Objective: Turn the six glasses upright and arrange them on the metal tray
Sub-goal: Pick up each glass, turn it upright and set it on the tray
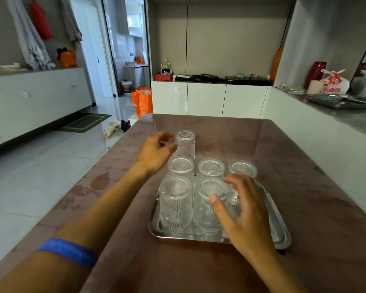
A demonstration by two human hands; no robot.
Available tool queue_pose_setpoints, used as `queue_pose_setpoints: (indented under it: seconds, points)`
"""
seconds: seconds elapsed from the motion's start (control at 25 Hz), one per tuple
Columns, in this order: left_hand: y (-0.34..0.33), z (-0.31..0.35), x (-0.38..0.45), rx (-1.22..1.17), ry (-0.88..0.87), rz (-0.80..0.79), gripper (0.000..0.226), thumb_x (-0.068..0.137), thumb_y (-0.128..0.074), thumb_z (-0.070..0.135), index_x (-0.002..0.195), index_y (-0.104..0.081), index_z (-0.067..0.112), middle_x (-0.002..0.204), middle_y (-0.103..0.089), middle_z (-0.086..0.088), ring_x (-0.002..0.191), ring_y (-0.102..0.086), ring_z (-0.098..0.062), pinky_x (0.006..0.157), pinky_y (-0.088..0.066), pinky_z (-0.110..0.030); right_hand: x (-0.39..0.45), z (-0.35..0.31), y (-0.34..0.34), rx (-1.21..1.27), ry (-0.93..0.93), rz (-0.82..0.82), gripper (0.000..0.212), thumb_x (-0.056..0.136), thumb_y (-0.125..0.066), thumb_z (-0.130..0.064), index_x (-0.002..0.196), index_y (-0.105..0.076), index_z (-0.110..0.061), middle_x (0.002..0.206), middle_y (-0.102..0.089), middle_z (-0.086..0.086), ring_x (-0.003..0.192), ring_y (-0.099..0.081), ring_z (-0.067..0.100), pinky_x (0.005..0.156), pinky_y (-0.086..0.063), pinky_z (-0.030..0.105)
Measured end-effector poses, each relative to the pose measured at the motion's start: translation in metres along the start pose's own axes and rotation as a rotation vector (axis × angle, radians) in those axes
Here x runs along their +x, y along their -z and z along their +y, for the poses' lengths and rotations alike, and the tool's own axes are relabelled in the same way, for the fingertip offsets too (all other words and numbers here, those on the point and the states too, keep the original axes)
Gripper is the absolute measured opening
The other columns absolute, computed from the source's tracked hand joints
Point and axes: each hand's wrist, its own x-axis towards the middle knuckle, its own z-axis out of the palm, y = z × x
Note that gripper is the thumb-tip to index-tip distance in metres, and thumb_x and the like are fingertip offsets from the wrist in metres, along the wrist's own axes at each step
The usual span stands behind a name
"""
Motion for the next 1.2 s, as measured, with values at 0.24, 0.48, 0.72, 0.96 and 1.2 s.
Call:
queue_pose_setpoints:
  seconds: [0.24, 0.48, 0.72, 0.96, 1.2]
  points:
    - [-0.047, -0.005, 0.109, 0.766, -0.039, -0.284, 0.072, 0.078, -0.074, 0.033, 0.142, -0.044, 0.018, 0.147, -0.048, -0.010, 0.130, -0.049, -0.032, 0.102, -0.044, -0.038, -0.011, 0.014, -0.009, -0.155, 0.086, -0.080, 0.050, 0.089, -0.051, -0.061, 0.121, -0.056, -0.023, 0.129, -0.058, -0.001, 0.114, -0.052, 0.016, 0.087, -0.049, 0.035]
    - [-0.066, -0.016, 0.138, 0.725, 0.010, -0.324, 0.082, 0.070, -0.083, 0.031, 0.140, -0.043, 0.016, 0.143, -0.051, -0.013, 0.127, -0.050, -0.034, 0.090, -0.041, -0.034, -0.006, 0.019, -0.006, -0.151, 0.065, -0.061, 0.053, 0.090, -0.050, -0.060, 0.123, -0.058, -0.019, 0.131, -0.058, 0.001, 0.118, -0.053, 0.019, 0.091, -0.046, 0.035]
    - [-0.023, 0.054, 0.083, 0.338, -0.193, -0.067, 0.081, 0.059, -0.088, 0.038, 0.131, -0.054, 0.023, 0.133, -0.059, -0.005, 0.115, -0.058, -0.024, 0.084, -0.047, -0.030, 0.004, 0.017, 0.013, 0.085, -0.144, 0.125, 0.055, 0.085, -0.063, -0.044, 0.134, -0.044, -0.029, 0.127, -0.052, -0.013, 0.117, -0.051, 0.004, 0.091, -0.042, 0.016]
    - [-0.014, 0.122, -0.060, 0.223, -0.513, -0.358, 0.077, 0.056, -0.088, 0.043, 0.126, -0.057, 0.034, 0.121, -0.062, 0.011, 0.105, -0.060, -0.001, 0.091, -0.051, -0.018, 0.030, -0.018, 0.033, 0.239, -0.173, 0.081, 0.101, 0.067, -0.084, -0.041, 0.148, -0.024, -0.040, 0.145, -0.044, -0.011, 0.129, -0.046, 0.012, 0.099, -0.047, 0.043]
    - [-0.024, 0.091, -0.114, -0.116, -0.376, -0.220, 0.067, 0.079, -0.062, 0.060, 0.140, -0.034, 0.053, 0.136, -0.051, 0.021, 0.120, -0.051, 0.005, 0.095, -0.048, -0.025, 0.018, 0.002, 0.060, 0.259, -0.341, 0.111, 0.080, 0.051, -0.087, -0.051, 0.121, -0.048, -0.044, 0.113, -0.065, -0.019, 0.103, -0.063, 0.006, 0.077, -0.054, 0.027]
